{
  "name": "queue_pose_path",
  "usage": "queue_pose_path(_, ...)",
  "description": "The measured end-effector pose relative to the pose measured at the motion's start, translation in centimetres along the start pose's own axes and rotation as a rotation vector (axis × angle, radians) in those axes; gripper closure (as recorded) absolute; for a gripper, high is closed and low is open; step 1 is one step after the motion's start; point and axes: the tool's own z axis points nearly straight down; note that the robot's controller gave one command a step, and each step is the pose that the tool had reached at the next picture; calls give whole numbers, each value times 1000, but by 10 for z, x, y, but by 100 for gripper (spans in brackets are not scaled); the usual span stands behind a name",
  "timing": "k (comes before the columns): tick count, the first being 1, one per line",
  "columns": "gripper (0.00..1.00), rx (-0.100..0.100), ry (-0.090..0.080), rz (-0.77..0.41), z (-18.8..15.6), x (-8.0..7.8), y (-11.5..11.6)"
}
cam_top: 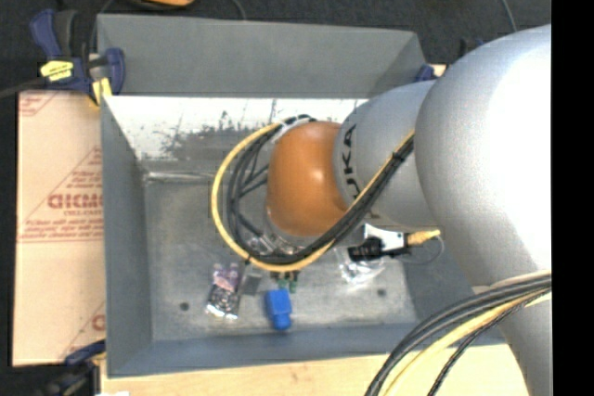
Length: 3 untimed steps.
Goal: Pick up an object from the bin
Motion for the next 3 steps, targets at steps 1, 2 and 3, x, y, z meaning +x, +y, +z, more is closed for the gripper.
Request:
queue_pose_path(1,100,-5,-9,-7,-161,16,25)
queue_pose_path(2,100,0,2,-50,-97,13,83)
queue_pose_path(3,100,-4,-5,-70,-133,-4,105)
